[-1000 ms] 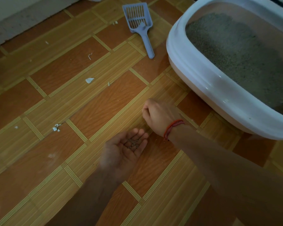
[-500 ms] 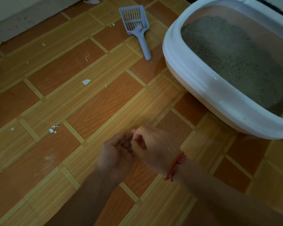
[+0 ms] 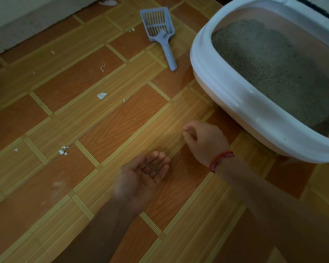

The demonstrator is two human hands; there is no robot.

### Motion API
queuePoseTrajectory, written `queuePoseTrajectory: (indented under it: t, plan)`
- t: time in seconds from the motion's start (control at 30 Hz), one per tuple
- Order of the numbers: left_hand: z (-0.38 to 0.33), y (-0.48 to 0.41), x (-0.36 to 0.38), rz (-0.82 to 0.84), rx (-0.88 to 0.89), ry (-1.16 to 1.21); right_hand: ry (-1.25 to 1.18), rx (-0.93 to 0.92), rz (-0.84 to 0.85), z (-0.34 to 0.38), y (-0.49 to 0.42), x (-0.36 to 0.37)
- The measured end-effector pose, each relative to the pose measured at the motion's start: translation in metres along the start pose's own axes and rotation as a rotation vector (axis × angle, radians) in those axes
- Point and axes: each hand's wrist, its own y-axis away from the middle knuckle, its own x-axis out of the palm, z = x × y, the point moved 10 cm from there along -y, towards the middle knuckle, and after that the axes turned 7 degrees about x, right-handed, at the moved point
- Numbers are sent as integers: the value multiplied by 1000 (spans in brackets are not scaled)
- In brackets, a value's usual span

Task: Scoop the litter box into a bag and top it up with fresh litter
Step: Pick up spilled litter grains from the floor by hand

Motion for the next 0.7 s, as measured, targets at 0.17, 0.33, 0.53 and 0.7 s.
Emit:
queuePoseTrajectory:
  t: [0.17, 0.33, 0.53, 0.7]
  plan:
    - [1, -1, 0, -7, -10, 9, 16, -37, -18, 6, -17, 3]
    - [0, -1, 0, -6, -9, 13, 38, -47, -4, 10, -21, 8]
    - [0, 0, 1, 0, -11, 12, 98, -49, -2, 12, -21, 10]
    - [0, 1, 1, -8, -7, 1, 213, -63, 37, 19, -22, 13]
